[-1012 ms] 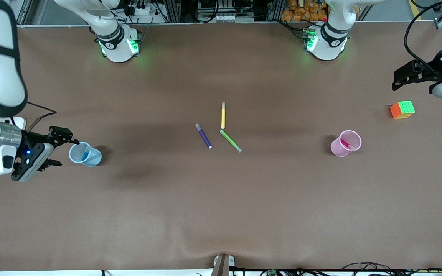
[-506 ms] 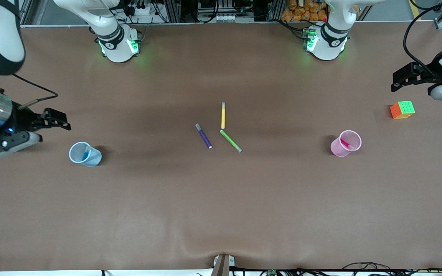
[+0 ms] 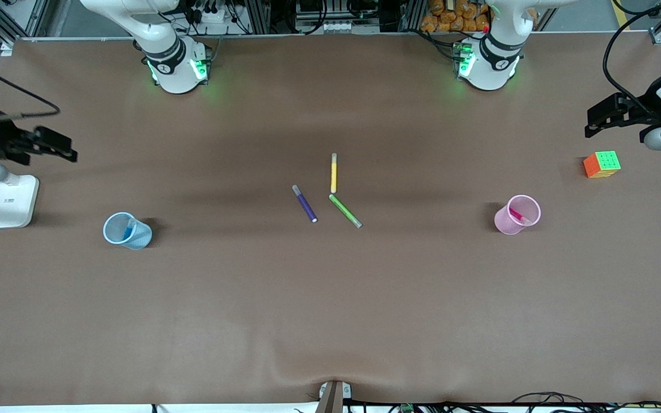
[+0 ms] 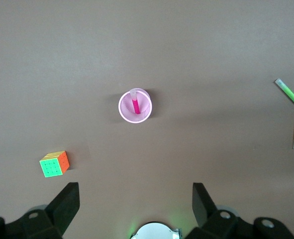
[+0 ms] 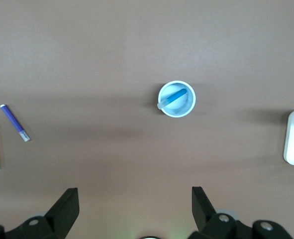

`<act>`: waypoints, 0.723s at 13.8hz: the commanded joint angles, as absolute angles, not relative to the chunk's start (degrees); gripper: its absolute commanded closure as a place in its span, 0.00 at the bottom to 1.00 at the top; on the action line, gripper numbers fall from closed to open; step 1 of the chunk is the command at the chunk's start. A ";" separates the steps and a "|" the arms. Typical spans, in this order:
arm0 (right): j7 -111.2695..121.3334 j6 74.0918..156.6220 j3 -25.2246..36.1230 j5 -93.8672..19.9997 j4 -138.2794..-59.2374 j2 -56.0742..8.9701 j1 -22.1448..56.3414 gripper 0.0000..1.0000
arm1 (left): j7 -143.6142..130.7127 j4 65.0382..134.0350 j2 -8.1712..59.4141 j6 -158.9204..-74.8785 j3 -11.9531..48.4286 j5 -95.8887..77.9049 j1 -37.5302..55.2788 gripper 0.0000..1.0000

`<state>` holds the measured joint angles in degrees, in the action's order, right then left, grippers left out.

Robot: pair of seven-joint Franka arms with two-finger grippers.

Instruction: Place pink and blue markers in matching cups

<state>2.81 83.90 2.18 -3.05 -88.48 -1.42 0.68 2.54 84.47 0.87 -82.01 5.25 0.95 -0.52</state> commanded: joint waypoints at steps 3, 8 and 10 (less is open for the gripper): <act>2.11 81.21 1.50 -2.02 -89.56 1.49 -0.18 0.00 | 2.90 84.20 0.97 -82.35 5.10 0.00 -0.70 0.00; 2.37 80.60 1.50 -1.14 -88.60 2.29 0.00 0.00 | 2.99 84.20 0.97 -82.35 5.10 -0.09 -0.70 0.00; 2.37 80.86 1.32 -0.62 -88.33 2.20 0.09 0.00 | 3.08 84.20 0.97 -82.35 5.01 0.00 -0.70 0.00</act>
